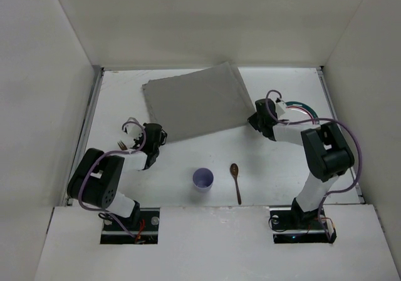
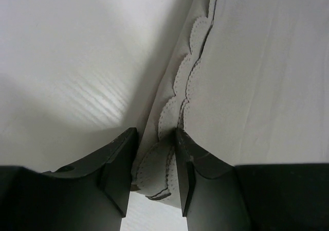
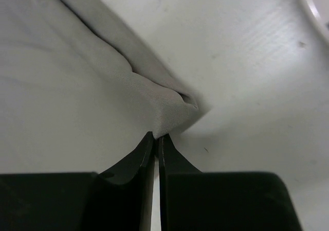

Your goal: Set the dinner table for one person

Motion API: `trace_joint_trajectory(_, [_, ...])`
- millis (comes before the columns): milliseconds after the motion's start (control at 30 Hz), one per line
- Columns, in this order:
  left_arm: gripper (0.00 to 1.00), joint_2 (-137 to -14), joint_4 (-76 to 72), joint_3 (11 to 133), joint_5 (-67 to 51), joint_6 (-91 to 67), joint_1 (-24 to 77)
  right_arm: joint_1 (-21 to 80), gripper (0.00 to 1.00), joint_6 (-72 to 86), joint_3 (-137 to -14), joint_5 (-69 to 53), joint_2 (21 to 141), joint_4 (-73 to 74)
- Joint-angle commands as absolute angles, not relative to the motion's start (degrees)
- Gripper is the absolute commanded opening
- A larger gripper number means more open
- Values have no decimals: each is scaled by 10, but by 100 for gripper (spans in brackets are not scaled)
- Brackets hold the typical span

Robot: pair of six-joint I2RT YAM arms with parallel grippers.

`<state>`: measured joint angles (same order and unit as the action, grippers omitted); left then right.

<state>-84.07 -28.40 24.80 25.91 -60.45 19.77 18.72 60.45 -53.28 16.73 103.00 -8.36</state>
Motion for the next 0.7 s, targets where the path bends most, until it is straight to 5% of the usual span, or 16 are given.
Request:
trace_joint_trajectory(0, [33,-881,-272,271,241,-591,189,185,8,610,-481,166,970,-126])
trace_joint_trajectory(300, [28,-998,-269,389,222,-579,164,195,10,611,-396,150,912,-166])
trace_joint_trajectory(667, [23,-943,-272,345,240,-569,167,195,12,600,-367,126,905,-191])
